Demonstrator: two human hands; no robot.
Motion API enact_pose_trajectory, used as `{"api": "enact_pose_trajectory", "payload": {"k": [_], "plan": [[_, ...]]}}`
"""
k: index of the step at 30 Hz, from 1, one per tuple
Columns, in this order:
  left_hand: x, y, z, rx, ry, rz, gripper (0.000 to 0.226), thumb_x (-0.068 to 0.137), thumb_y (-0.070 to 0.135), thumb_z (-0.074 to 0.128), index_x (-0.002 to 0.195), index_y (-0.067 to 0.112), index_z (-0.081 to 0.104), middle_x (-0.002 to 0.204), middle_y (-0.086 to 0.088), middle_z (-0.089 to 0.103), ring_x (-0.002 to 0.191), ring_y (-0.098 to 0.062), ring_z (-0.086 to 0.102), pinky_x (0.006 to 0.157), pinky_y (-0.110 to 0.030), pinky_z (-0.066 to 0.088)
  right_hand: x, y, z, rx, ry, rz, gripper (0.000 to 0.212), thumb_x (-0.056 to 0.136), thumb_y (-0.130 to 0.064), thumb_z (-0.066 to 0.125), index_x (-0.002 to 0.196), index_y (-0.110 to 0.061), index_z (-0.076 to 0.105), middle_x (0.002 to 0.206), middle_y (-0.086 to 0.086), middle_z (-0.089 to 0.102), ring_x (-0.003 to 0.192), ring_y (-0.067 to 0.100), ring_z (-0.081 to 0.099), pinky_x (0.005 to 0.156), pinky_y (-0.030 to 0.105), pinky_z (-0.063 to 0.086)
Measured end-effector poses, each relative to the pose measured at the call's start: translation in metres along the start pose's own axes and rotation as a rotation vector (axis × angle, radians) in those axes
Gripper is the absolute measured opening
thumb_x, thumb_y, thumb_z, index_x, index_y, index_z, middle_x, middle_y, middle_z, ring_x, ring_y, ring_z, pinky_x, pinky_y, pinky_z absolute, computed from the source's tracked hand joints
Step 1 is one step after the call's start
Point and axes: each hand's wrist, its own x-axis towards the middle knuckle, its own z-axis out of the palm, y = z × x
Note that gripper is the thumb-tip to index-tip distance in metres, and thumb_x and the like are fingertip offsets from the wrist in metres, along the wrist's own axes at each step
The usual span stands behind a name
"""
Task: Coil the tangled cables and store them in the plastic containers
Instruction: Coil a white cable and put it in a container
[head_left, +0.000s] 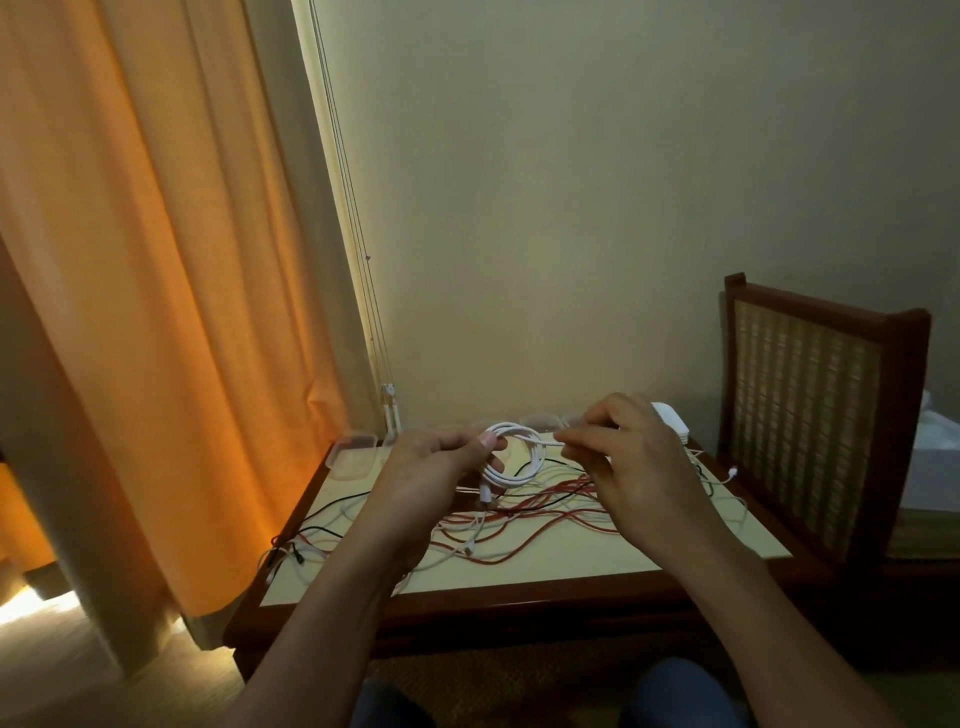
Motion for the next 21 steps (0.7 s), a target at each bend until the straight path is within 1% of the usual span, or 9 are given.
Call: {"api": "enact_pose_trajectory", "payload": {"k": [3, 5, 6, 8, 11, 15, 18, 19, 21], "plan": [[-0.001, 0.000, 0.000, -0.069, -0.088, -0.057, 0.022, 0.100, 0.018, 0.063, 0.102, 0.002, 0.078, 0.104, -0.018, 0.075, 0.095, -0.034, 0.072, 0.071, -0.036, 0.061, 0.000, -0.006, -0.004, 0.133, 0.078, 0.105, 0.021, 0.083, -0.008, 0.080, 0.101, -0.020, 0.080, 0.086, -0.014, 0.070, 0.078, 0.000, 0.060, 0.076, 0.008, 0.044], [-0.002, 0.000, 0.003, -0.070, -0.101, -0.059, 0.022, 0.101, 0.017, 0.061, 0.104, 0.004, 0.078, 0.109, -0.022, 0.073, 0.101, -0.035, 0.072, 0.077, -0.040, 0.063, 0.001, -0.014, -0.005, 0.370, 0.077, 0.320, 0.019, 0.085, -0.011, 0.078, 0.097, -0.026, 0.080, 0.081, -0.024, 0.070, 0.078, -0.006, 0.066, 0.073, 0.004, 0.047], [-0.002, -0.001, 0.005, -0.059, -0.096, -0.052, 0.021, 0.101, 0.018, 0.062, 0.104, 0.006, 0.079, 0.109, -0.021, 0.073, 0.104, -0.035, 0.072, 0.078, -0.040, 0.063, 0.002, -0.018, -0.005, 0.550, 0.047, 0.445, 0.020, 0.087, -0.010, 0.076, 0.095, -0.028, 0.079, 0.079, -0.021, 0.073, 0.079, -0.004, 0.070, 0.071, 0.007, 0.051], [-0.003, -0.002, 0.009, -0.031, -0.080, -0.022, 0.020, 0.100, 0.019, 0.062, 0.104, 0.011, 0.080, 0.106, -0.017, 0.075, 0.104, -0.034, 0.072, 0.072, -0.034, 0.061, 0.003, -0.023, -0.003, 0.956, -0.015, 0.659, 0.017, 0.090, -0.006, 0.070, 0.095, -0.019, 0.079, 0.084, -0.002, 0.079, 0.083, 0.012, 0.075, 0.071, 0.018, 0.057], [-0.005, -0.002, 0.012, -0.010, -0.047, 0.023, 0.018, 0.099, 0.020, 0.064, 0.103, 0.015, 0.081, 0.101, -0.011, 0.078, 0.099, -0.029, 0.073, 0.068, -0.030, 0.059, 0.001, -0.025, 0.000, 1.324, -0.091, 0.837, 0.020, 0.092, -0.007, 0.064, 0.106, -0.001, 0.076, 0.101, 0.019, 0.076, 0.096, 0.031, 0.072, 0.084, 0.038, 0.059], [-0.005, -0.002, 0.014, -0.027, 0.006, 0.067, 0.017, 0.099, 0.016, 0.065, 0.103, 0.015, 0.081, 0.093, -0.009, 0.079, 0.091, -0.024, 0.075, 0.071, -0.036, 0.064, -0.005, -0.030, -0.001, 1.469, -0.260, 0.784, 0.028, 0.097, -0.010, 0.052, 0.103, -0.002, 0.078, 0.110, 0.019, 0.074, 0.097, 0.024, 0.070, 0.086, 0.036, 0.051], [-0.006, -0.002, 0.015, -0.022, 0.035, 0.100, 0.017, 0.099, 0.015, 0.065, 0.101, 0.017, 0.082, 0.088, -0.004, 0.079, 0.085, -0.019, 0.075, 0.072, -0.036, 0.063, -0.008, -0.034, -0.004, 1.510, -0.277, 0.791, 0.031, 0.097, -0.021, 0.052, 0.100, -0.009, 0.080, 0.101, 0.010, 0.074, 0.085, 0.017, 0.061, 0.079, 0.034, 0.042], [-0.005, -0.002, 0.015, -0.018, 0.042, 0.108, 0.017, 0.098, 0.016, 0.066, 0.100, 0.018, 0.082, 0.087, -0.003, 0.079, 0.082, -0.017, 0.074, 0.071, -0.034, 0.062, -0.009, -0.037, -0.006, 1.506, -0.275, 0.769, 0.030, 0.096, -0.027, 0.055, 0.102, -0.012, 0.080, 0.097, 0.005, 0.073, 0.083, 0.013, 0.059, 0.078, 0.031, 0.041], [-0.004, -0.002, 0.016, -0.019, 0.042, 0.102, 0.015, 0.097, 0.016, 0.068, 0.099, 0.018, 0.083, 0.086, -0.004, 0.078, 0.076, -0.019, 0.071, 0.070, -0.030, 0.061, -0.011, -0.044, -0.009, 1.336, -0.291, 0.655, 0.026, 0.094, -0.031, 0.061, 0.110, -0.020, 0.077, 0.099, -0.006, 0.074, 0.089, 0.004, 0.064, 0.080, 0.023, 0.045]]}}
